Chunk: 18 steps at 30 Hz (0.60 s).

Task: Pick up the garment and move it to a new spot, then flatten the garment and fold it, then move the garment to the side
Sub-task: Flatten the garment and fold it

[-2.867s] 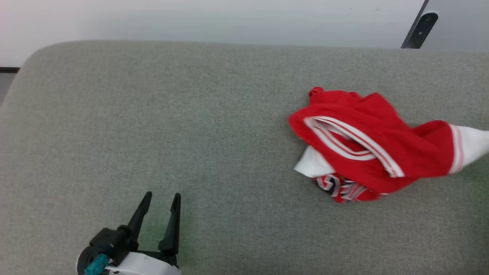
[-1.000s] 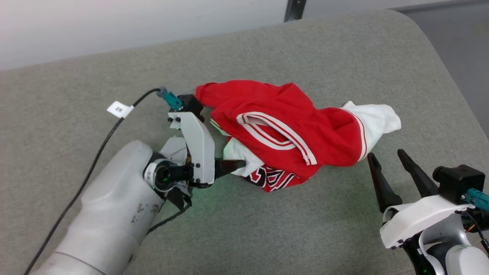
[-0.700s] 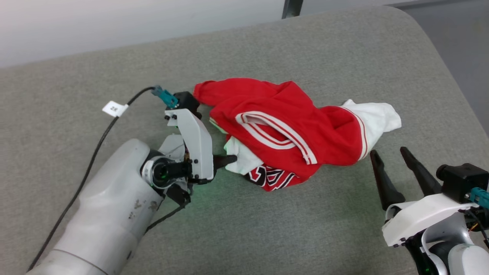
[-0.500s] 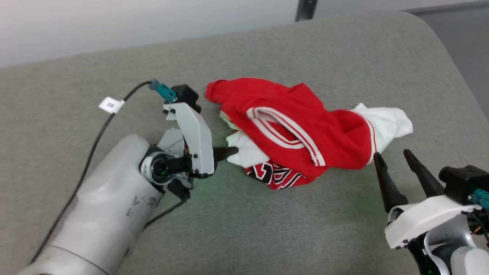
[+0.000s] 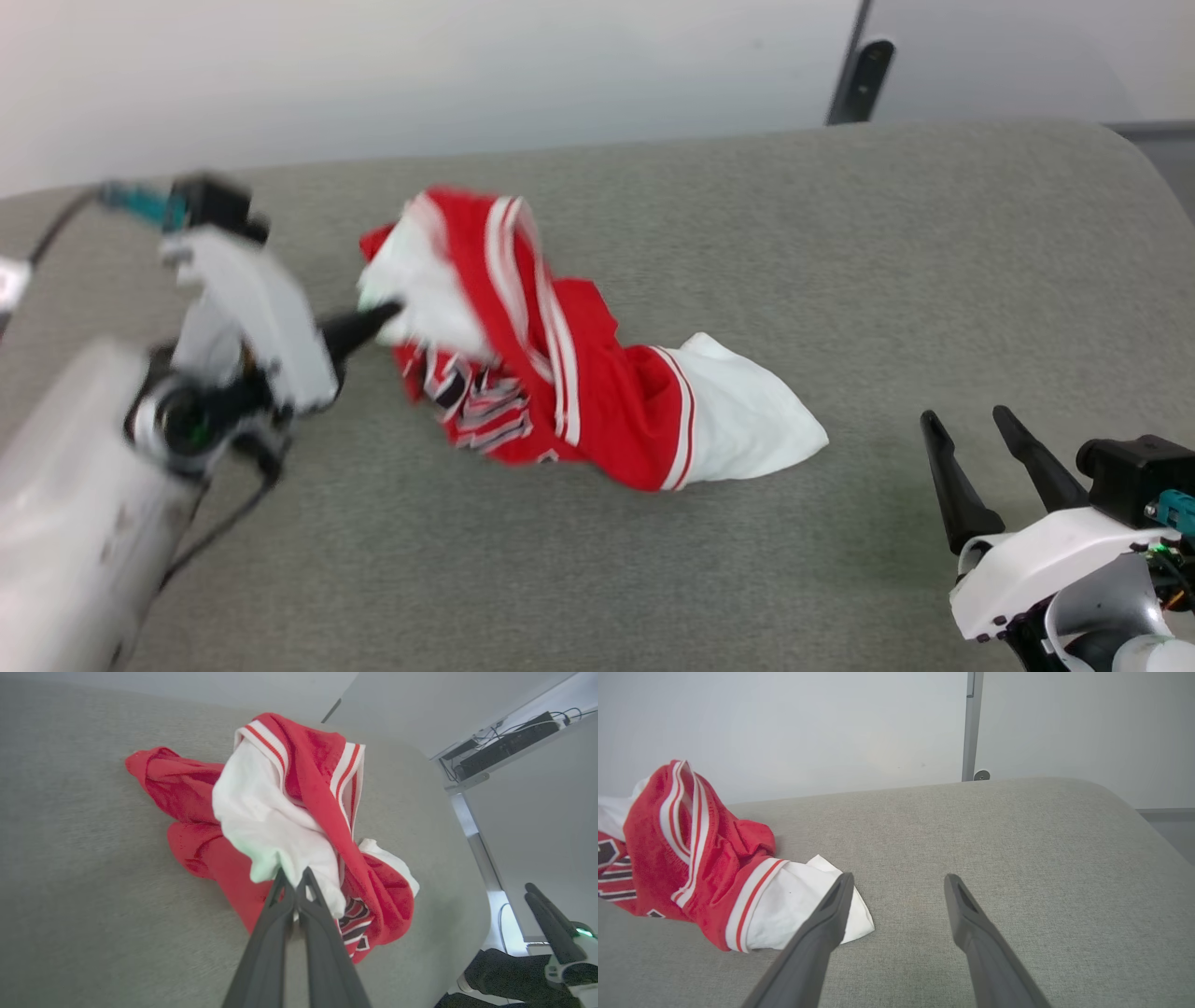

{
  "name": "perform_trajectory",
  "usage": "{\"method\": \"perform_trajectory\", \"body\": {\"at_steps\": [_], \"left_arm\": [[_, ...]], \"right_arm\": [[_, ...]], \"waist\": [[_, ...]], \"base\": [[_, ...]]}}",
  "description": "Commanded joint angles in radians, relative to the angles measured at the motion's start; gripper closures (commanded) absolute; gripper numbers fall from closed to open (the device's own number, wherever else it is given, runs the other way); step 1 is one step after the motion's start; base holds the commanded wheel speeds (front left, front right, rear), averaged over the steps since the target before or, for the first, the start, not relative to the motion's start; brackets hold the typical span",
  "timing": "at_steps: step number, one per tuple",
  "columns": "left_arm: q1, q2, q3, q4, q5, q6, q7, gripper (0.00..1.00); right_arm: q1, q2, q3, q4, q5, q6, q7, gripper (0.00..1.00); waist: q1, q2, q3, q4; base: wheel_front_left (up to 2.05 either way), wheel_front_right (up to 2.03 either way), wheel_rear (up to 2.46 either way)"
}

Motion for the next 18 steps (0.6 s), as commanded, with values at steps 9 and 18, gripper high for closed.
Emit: {"method": "perform_trajectory", "body": {"at_steps": [9, 18], "left_arm": [[0.16, 0.044, -0.026, 0.104, 0.049, 0.036, -0.078, 1.0], [0.137, 0.033, -0.055, 0.225, 0.087, 0.011, -0.108, 0.6]], "right_arm": [[0.002, 0.003, 0.009, -0.015, 0.003, -0.001, 0.014, 0.0], [-0.007, 0.003, 0.016, -0.013, 0.0, -0.001, 0.007, 0.0]], "waist": [[0.0, 0.0, 0.003, 0.029], [0.0, 0.0, 0.027, 0.002]], "base": [[0.0, 0.0, 0.0], [0.0, 0.0, 0.0]]}}
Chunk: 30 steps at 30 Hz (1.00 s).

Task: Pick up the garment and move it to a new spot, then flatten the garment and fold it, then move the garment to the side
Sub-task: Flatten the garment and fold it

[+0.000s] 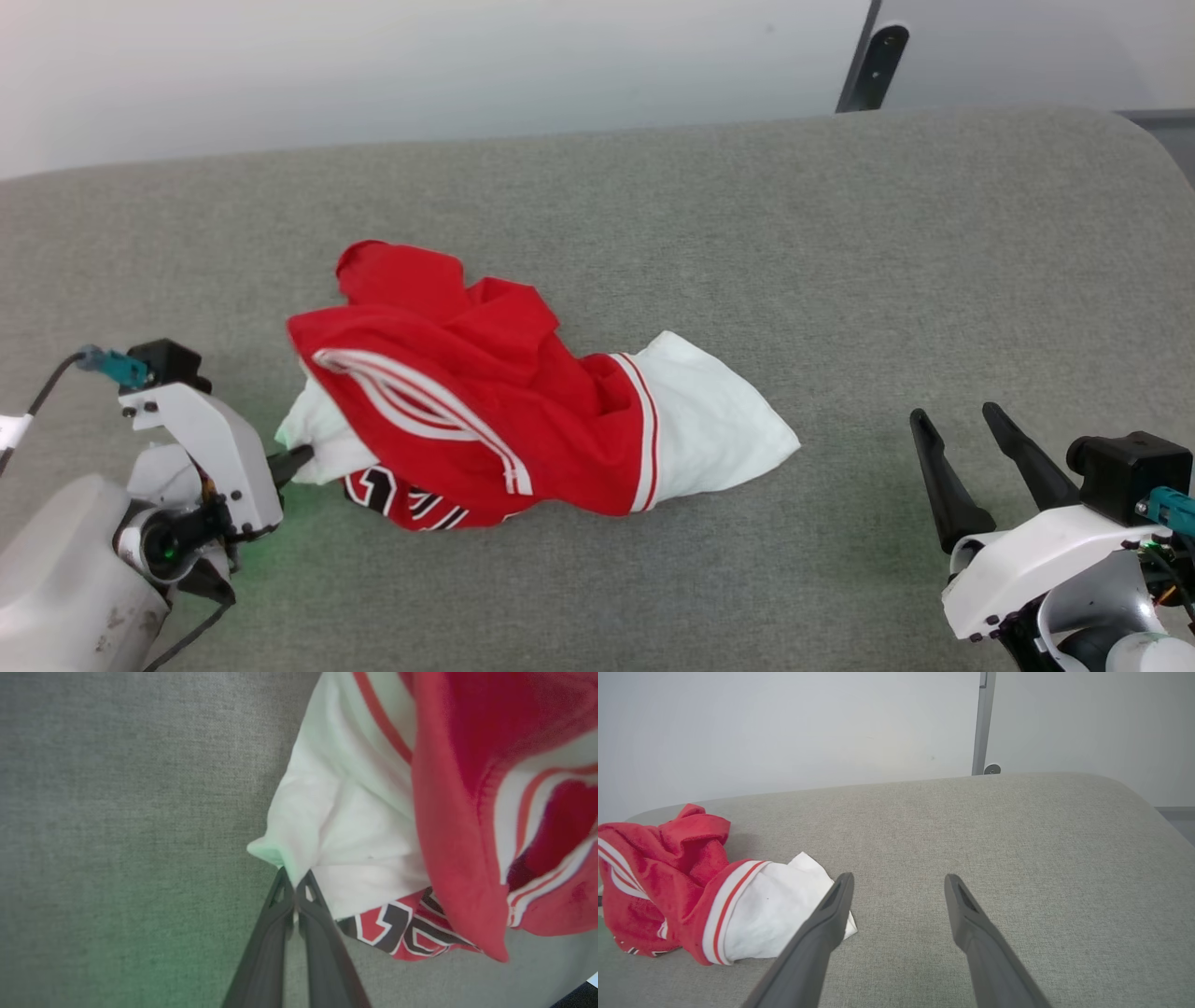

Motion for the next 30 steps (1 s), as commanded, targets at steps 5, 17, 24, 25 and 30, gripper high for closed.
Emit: {"method": "perform_trajectory", "body": {"at_steps": [5, 17, 24, 25, 30], "left_arm": [[-0.022, -0.009, -0.02, 0.051, 0.017, -0.015, -0.004, 0.96], [-0.057, -0.001, -0.064, 0.1, 0.068, -0.023, -0.05, 1.0], [-0.11, 0.056, -0.058, 0.064, 0.11, -0.022, -0.123, 1.0], [-0.115, 0.064, -0.056, 0.059, 0.116, -0.017, -0.13, 1.0], [-0.102, 0.105, -0.064, 0.076, 0.144, 0.036, -0.13, 1.0]], "right_arm": [[-0.01, 0.003, 0.005, 0.008, 0.004, -0.001, -0.008, 0.0], [-0.01, 0.003, 0.012, 0.02, 0.005, -0.001, -0.008, 0.0], [-0.004, 0.003, 0.005, 0.012, 0.002, -0.001, 0.002, 0.0], [-0.004, 0.003, 0.005, 0.011, 0.001, -0.001, 0.002, 0.0], [-0.002, 0.003, 0.014, 0.012, 0.007, -0.001, 0.002, 0.0]], "waist": [[0.0, 0.0, 0.009, -0.013], [0.0, 0.0, 0.003, -0.002], [0.0, 0.0, -0.003, 0.01], [0.0, 0.0, -0.003, 0.013], [0.0, 0.0, 0.002, 0.02]], "base": [[0.0, 0.0, 0.0], [0.0, 0.0, 0.0], [0.0, 0.0, 0.0], [0.0, 0.0, 0.0], [0.0, 0.0, 0.0]]}}
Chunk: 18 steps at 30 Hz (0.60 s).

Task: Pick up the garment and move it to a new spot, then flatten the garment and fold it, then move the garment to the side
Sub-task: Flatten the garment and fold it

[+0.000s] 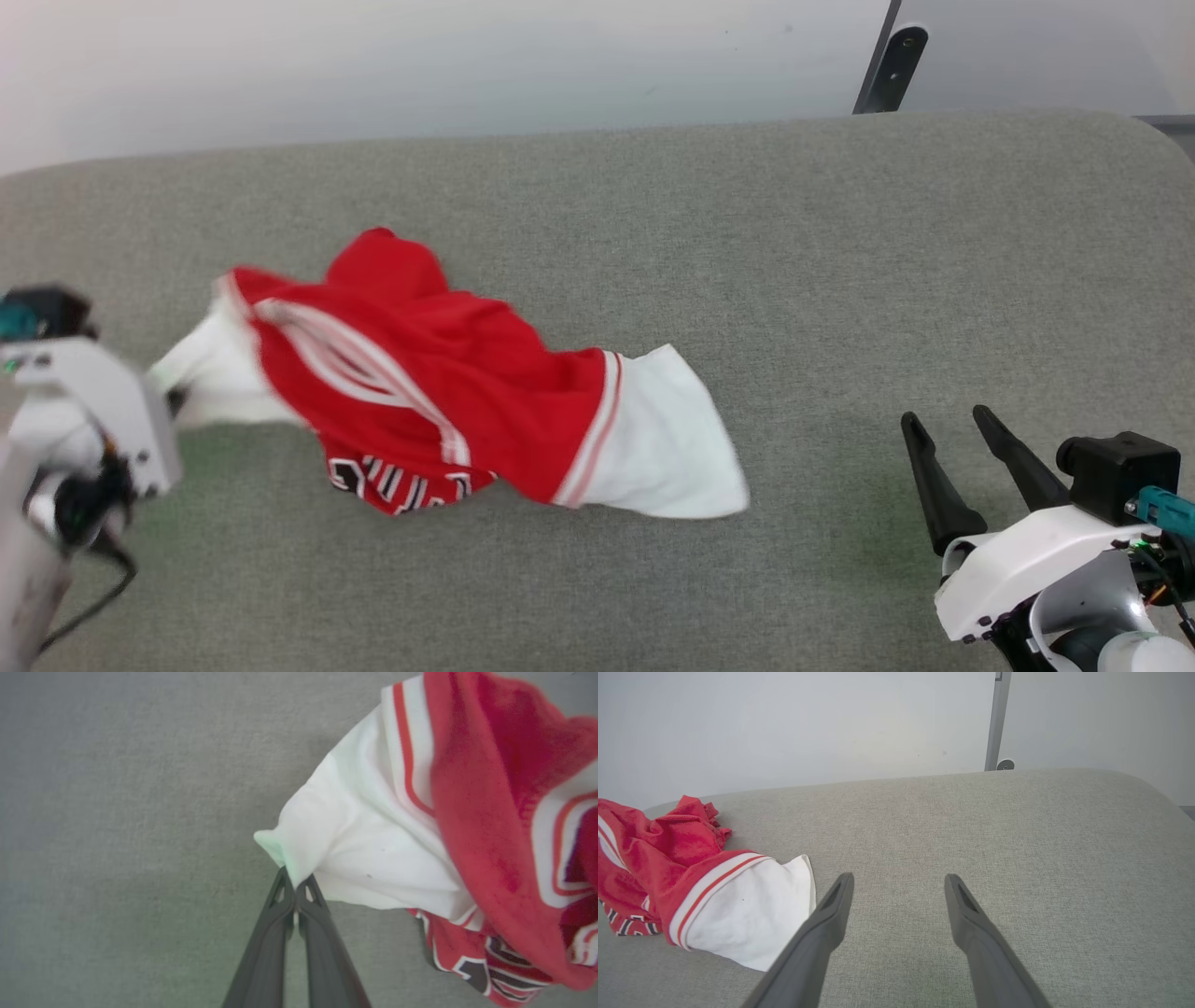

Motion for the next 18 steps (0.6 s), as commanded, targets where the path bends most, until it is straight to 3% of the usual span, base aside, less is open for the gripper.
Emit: {"method": "perform_trajectory", "body": {"at_steps": [1, 6, 13, 14, 16, 17, 18], "left_arm": [[0.029, 0.009, -0.001, 0.023, -0.003, 0.03, 0.011, 1.0], [0.073, 0.017, -0.013, 0.068, 0.002, 0.089, 0.033, 1.0], [0.109, 0.015, -0.014, 0.065, -0.009, 0.113, 0.034, 1.0], [0.117, 0.006, -0.011, 0.065, -0.02, 0.106, 0.037, 0.92], [0.119, -0.003, 0.005, 0.066, -0.04, 0.095, 0.033, 0.51], [0.12, -0.005, 0.009, 0.066, -0.045, 0.089, 0.023, 0.18], [0.124, -0.008, 0.012, 0.066, -0.048, 0.086, 0.012, 0.0]], "right_arm": [[0.001, 0.003, 0.005, -0.001, 0.004, -0.001, 0.001, 0.0], [0.002, 0.003, -0.005, 0.002, 0.001, -0.001, 0.003, 0.0], [0.009, 0.003, -0.022, -0.004, -0.009, -0.001, 0.008, 0.0], [0.01, 0.003, -0.018, -0.002, -0.008, -0.001, 0.01, 0.0], [0.009, 0.003, -0.011, 0.003, -0.005, -0.001, 0.013, 0.0], [0.008, 0.003, -0.008, 0.005, -0.004, -0.001, 0.013, 0.0], [0.006, 0.003, -0.007, 0.007, -0.003, -0.001, 0.014, 0.0]], "waist": [[0.0, -0.0001, 0.002, 0.0], [0.0, -0.0001, 0.004, -0.005], [0.0, -0.0001, 0.002, 0.0], [0.0, -0.0001, 0.0, 0.003], [0.0, -0.0001, -0.004, 0.006], [0.0, -0.0001, -0.006, 0.007], [0.0, -0.0001, -0.008, 0.008]], "base": [[0.0, 0.0, 0.0], [0.0, 0.0, 0.0], [0.0, 0.0, 0.0], [0.0, 0.0, 0.0], [0.0, 0.0, 0.0], [0.0, 0.0, 0.0], [0.0, 0.0, 0.0]]}}
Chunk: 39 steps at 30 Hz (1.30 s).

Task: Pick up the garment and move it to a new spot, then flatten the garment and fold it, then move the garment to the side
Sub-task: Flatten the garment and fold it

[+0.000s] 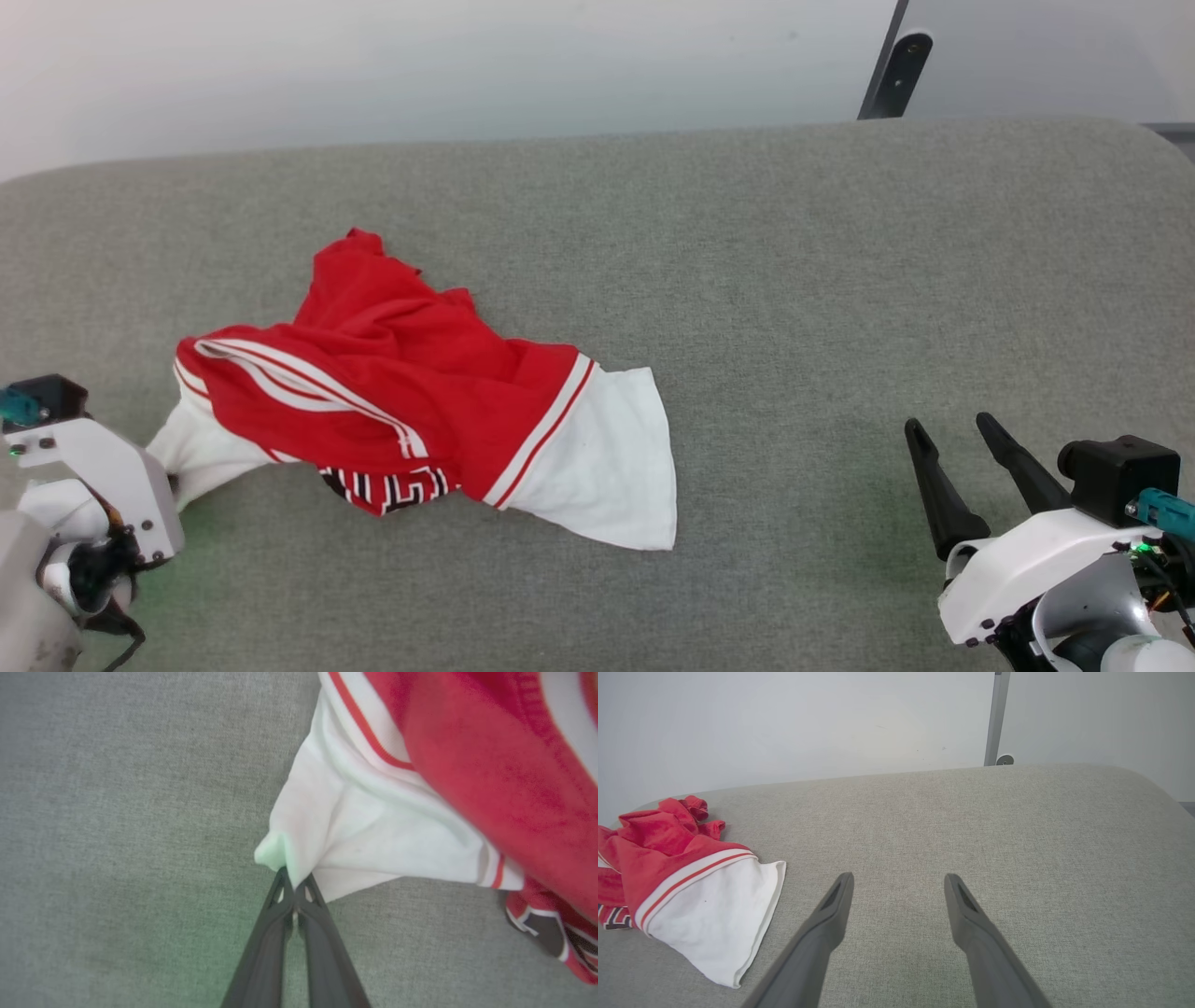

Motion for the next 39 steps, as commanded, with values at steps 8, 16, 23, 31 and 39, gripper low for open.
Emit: {"method": "perform_trajectory", "body": {"at_steps": [8, 16, 23, 31, 39], "left_arm": [[0.026, -0.006, 0.033, -0.067, -0.009, -0.028, -0.12, 0.0], [0.193, -0.03, 0.06, -0.311, 0.014, 0.044, -0.358, 0.0], [0.367, -0.101, 0.014, -0.516, 0.103, 0.171, -0.541, 0.0], [0.475, -0.214, -0.01, -0.639, 0.24, 0.232, -0.6, 0.0], [0.56, -0.325, 0.154, -0.713, 0.377, 0.209, -0.601, 0.0]], "right_arm": [[0.012, -0.034, 0.074, 0.01, 0.001, -0.001, 0.017, 0.0], [-0.121, -0.155, 0.336, 0.054, 0.054, -0.001, 0.079, 0.0], [-0.306, -0.239, 0.538, 0.193, 0.151, -0.001, 0.126, 0.0], [-0.542, -0.313, 0.754, 0.386, 0.258, -0.001, 0.138, 0.0], [-0.797, -0.277, 0.968, 0.613, 0.349, -0.001, 0.154, 0.0]], "waist": [[0.0, 0.0, -0.041, 0.043], [0.0, 0.0, -0.081, 0.158], [0.0, 0.0, -0.105, 0.328], [0.0, 0.0, -0.094, 0.515], [0.0, 0.0, -0.024, 0.571]], "base": [[0.0, 0.0, 0.0], [0.0, 0.0, 0.0], [0.0, 0.0, 0.0], [0.0, 0.0, 0.0], [0.0, 0.0, 0.0]]}}
